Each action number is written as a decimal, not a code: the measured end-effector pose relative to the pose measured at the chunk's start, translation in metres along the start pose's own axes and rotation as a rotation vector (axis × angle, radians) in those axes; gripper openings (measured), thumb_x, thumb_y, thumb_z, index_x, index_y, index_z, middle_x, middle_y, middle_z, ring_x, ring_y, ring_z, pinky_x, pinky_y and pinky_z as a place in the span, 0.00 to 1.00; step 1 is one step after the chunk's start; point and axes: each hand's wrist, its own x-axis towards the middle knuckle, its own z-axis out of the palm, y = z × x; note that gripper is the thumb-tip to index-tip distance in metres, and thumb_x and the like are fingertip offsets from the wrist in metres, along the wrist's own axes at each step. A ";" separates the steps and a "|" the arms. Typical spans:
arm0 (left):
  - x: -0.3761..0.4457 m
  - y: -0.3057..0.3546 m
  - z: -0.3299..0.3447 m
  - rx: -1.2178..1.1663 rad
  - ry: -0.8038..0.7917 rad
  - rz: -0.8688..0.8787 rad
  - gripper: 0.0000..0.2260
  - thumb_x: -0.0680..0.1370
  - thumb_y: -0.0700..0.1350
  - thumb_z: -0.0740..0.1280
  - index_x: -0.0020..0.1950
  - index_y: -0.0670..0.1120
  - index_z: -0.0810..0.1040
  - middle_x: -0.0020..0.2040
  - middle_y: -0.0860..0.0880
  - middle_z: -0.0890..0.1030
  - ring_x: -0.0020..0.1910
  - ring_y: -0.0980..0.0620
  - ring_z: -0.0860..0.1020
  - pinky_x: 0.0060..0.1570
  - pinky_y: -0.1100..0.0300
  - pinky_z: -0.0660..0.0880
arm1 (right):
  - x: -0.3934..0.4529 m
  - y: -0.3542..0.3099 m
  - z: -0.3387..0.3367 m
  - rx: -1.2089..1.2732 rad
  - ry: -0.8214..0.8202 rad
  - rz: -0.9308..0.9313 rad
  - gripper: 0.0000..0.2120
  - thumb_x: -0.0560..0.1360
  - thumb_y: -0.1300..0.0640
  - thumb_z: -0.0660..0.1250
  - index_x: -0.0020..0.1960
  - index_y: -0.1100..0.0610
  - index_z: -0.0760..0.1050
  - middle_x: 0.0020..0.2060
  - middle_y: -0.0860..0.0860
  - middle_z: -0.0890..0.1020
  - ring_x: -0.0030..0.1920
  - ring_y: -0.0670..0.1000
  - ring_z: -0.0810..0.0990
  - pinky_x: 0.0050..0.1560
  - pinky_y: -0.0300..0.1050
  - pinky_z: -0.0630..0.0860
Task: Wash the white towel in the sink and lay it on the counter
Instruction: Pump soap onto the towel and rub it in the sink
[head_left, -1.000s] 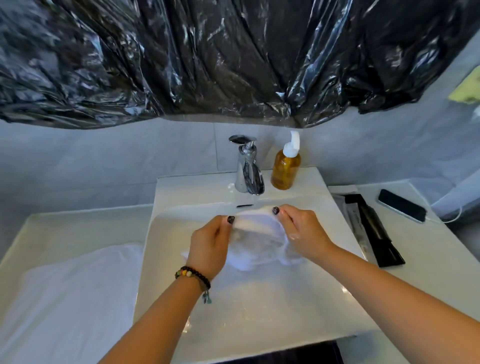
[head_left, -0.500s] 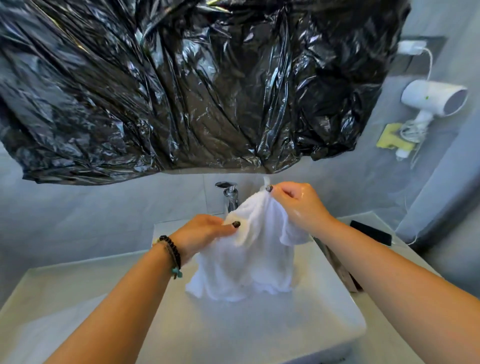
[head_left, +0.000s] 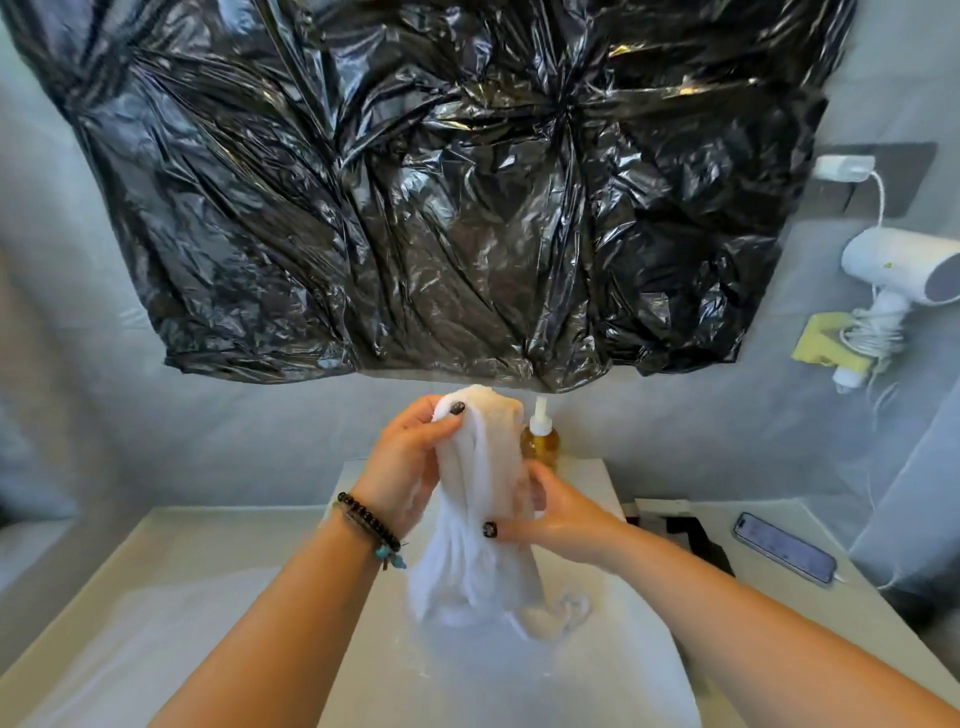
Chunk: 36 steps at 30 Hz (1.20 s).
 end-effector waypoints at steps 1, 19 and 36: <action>-0.001 0.008 0.003 -0.002 0.020 0.029 0.13 0.69 0.42 0.67 0.52 0.40 0.76 0.43 0.44 0.81 0.41 0.49 0.80 0.42 0.58 0.76 | 0.000 -0.004 0.002 0.069 0.003 -0.023 0.20 0.72 0.60 0.74 0.61 0.49 0.74 0.52 0.44 0.82 0.48 0.38 0.82 0.45 0.35 0.78; -0.027 0.056 -0.017 0.572 0.175 -0.034 0.24 0.57 0.60 0.75 0.45 0.46 0.82 0.43 0.47 0.85 0.40 0.49 0.83 0.44 0.54 0.80 | 0.013 -0.160 -0.053 -0.567 0.464 -0.395 0.06 0.71 0.54 0.70 0.37 0.56 0.81 0.37 0.52 0.82 0.41 0.52 0.78 0.40 0.44 0.73; -0.020 -0.064 -0.084 0.655 -0.010 -0.316 0.22 0.58 0.50 0.77 0.47 0.46 0.73 0.44 0.49 0.77 0.40 0.54 0.75 0.36 0.67 0.69 | 0.021 0.037 0.042 -0.693 0.051 0.144 0.07 0.69 0.57 0.65 0.33 0.54 0.69 0.36 0.52 0.74 0.41 0.52 0.73 0.34 0.42 0.63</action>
